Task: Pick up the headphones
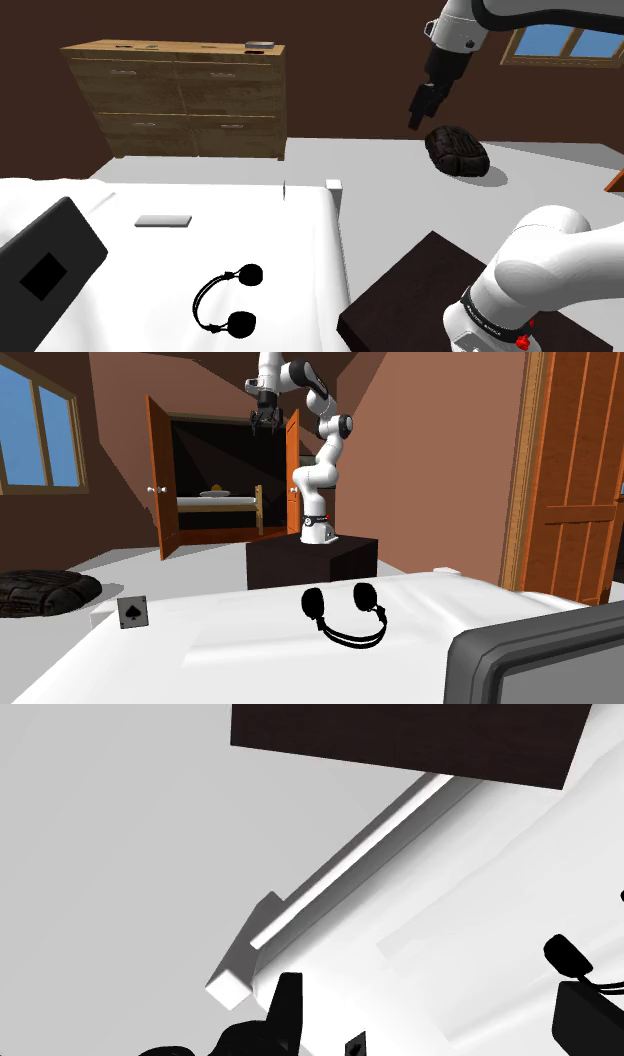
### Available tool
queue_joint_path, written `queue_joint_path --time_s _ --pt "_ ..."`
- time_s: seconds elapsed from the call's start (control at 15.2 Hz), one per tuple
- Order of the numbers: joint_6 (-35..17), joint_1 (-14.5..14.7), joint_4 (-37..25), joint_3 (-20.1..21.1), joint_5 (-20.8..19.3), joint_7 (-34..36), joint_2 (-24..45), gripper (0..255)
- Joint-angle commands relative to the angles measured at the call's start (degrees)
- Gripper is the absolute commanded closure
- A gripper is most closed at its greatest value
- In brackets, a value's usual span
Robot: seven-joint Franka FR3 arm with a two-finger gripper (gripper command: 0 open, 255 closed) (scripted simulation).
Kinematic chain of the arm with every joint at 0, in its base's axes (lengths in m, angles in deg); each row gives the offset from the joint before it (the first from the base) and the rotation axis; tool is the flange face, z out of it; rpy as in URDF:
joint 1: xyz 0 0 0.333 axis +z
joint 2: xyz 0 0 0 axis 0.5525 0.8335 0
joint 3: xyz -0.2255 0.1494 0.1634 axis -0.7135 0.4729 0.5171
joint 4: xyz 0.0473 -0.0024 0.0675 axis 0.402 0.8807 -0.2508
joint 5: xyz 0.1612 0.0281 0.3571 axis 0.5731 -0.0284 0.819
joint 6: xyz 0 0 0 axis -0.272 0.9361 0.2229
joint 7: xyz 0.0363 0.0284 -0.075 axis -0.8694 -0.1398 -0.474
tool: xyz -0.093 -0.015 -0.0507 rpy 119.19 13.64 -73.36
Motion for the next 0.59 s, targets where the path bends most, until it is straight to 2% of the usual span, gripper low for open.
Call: queue_joint_path --time_s 0.0,0.53 --pt "0.0 0.0 0.0 0.0 0.0 0.0 0.0 0" --pt "-11.6 2.4 6.0 5.2 3.6 5.3 7.4 0"
